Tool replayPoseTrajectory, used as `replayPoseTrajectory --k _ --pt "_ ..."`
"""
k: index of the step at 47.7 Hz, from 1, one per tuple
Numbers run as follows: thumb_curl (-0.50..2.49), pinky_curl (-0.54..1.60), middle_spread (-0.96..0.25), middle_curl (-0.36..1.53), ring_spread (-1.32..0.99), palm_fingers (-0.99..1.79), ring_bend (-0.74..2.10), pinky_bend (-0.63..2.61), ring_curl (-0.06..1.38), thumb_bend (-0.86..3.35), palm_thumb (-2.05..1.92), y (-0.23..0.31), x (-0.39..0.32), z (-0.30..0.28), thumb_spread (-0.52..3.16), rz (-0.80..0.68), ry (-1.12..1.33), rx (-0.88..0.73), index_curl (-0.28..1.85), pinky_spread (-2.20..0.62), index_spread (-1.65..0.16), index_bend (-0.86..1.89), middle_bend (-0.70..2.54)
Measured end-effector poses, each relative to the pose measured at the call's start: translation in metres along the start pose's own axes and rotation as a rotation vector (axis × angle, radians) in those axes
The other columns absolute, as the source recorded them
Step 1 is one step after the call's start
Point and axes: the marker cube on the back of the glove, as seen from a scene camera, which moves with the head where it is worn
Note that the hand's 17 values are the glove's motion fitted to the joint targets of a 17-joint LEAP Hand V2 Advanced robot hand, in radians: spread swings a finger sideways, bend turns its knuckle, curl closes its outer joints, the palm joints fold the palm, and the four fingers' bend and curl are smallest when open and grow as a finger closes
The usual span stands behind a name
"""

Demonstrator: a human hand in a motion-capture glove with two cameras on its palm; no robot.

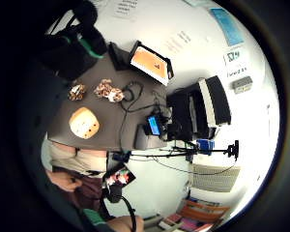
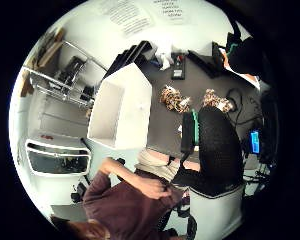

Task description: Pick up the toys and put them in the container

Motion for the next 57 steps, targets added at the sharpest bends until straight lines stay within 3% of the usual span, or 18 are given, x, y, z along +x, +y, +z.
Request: replayPoseTrajectory --k 12,17,23,33,42,48,51,57 --pt "0.10 0.18 -0.14 0.11 -0.20 0.56 0.51 0.44 0.16 0.20 0.16 -0.054 0.015 0.016 1.16 0.067 -0.003 -0.173 0.17 -0.02 -0.17 0.20 0.22" --pt "0.12 0.28 -0.11 0.11 -0.13 -0.01 0.34 0.64 0.15 0.15 0.07 -0.084 0.028 0.025 1.29 0.102 0.018 -0.223 0.18 0.00 -0.20 0.09 0.10" --pt "0.14 0.30 -0.05 0.12 -0.07 -0.20 0.29 0.75 0.13 0.10 0.00 -0.112 0.041 0.050 1.36 0.095 0.044 -0.264 0.15 0.01 -0.21 0.06 0.12" --pt "0.18 0.32 -0.02 0.15 -0.03 -0.24 0.30 0.80 0.16 0.03 -0.03 -0.143 0.069 0.177 1.38 0.150 -0.067 -0.442 0.13 0.01 -0.21 0.06 0.13" --pt "0.21 0.32 -0.01 0.17 -0.01 -0.27 0.31 0.76 0.19 -0.02 -0.01 -0.126 0.081 0.291 1.32 0.173 -0.063 -0.627 0.13 0.02 -0.21 0.06 0.13" --pt "0.24 0.30 -0.02 0.21 -0.03 -0.13 0.41 0.67 0.22 -0.01 0.01 -0.118 0.086 0.329 1.26 0.156 0.036 -0.587 0.12 0.02 -0.21 0.05 0.22" --pt "0.26 0.25 -0.14 0.25 -0.16 0.36 0.76 0.55 0.29 0.01 0.07 -0.121 0.087 0.331 1.25 0.144 0.065 -0.511 0.12 -0.02 -0.21 0.12 0.34" --pt "0.30 0.23 -0.25 0.34 -0.27 1.04 0.90 0.49 0.33 0.06 0.20 -0.124 0.082 0.330 1.27 0.127 -0.001 -0.495 0.19 -0.17 -0.24 0.41 0.59"
